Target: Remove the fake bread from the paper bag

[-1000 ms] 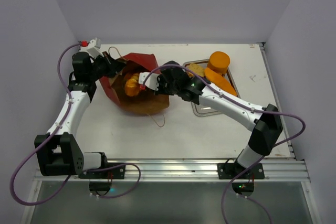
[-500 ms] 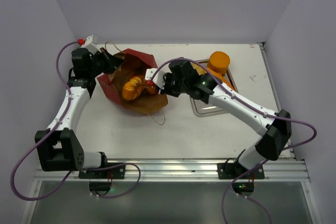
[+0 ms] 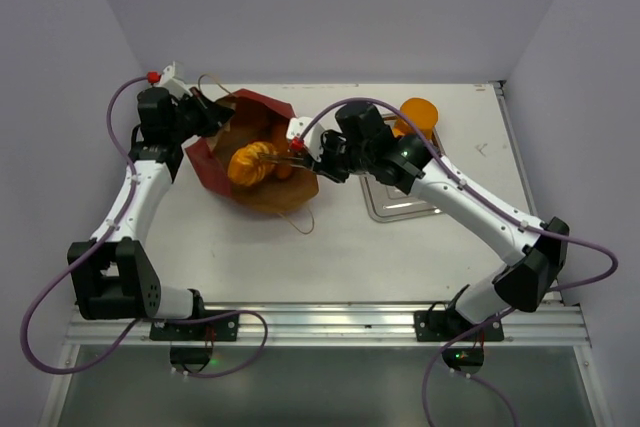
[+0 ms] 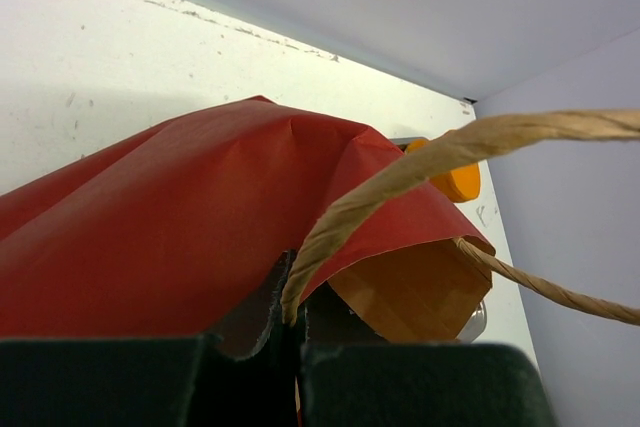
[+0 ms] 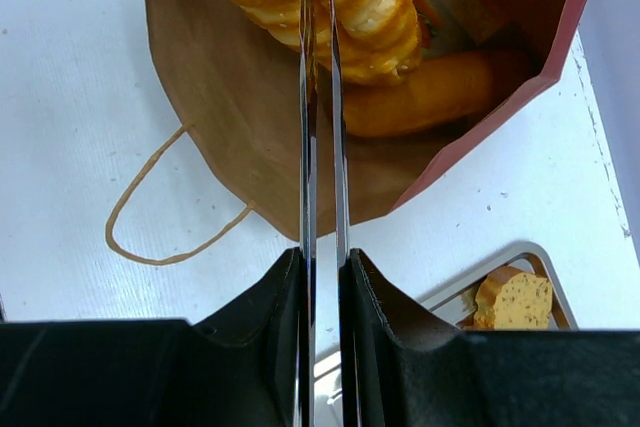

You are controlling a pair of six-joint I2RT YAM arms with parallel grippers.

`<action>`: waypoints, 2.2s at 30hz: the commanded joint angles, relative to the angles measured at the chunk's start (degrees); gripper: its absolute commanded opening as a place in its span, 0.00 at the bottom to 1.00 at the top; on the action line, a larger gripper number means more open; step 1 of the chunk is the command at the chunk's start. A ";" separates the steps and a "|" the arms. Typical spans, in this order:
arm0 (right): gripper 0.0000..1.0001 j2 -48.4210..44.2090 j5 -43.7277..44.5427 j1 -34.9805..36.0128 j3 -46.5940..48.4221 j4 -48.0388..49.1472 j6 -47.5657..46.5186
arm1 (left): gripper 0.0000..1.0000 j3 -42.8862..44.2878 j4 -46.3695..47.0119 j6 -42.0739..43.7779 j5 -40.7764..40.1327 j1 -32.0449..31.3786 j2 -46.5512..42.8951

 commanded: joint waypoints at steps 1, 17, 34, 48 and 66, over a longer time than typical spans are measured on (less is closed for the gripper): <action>0.00 -3.35 -2.99 -1.10 4.04 2.57 2.40 | 0.00 2.72 1.50 -1.22 -0.84 0.64 0.58; 0.00 -7.04 -6.86 -3.12 9.75 -2.18 6.53 | 0.00 5.88 1.50 -1.13 -4.00 0.64 4.10; 0.00 -13.28 -8.44 -7.60 12.47 -6.31 9.78 | 0.00 9.75 -1.40 -0.25 -6.55 0.64 7.97; 0.00 -19.61 -7.48 -15.69 10.90 -7.01 12.25 | 0.00 11.50 -3.42 1.68 -8.66 0.64 9.64; 0.00 -32.08 5.62 -23.86 -1.85 -12.72 10.40 | 0.00 8.43 -3.25 4.67 -7.52 0.64 6.12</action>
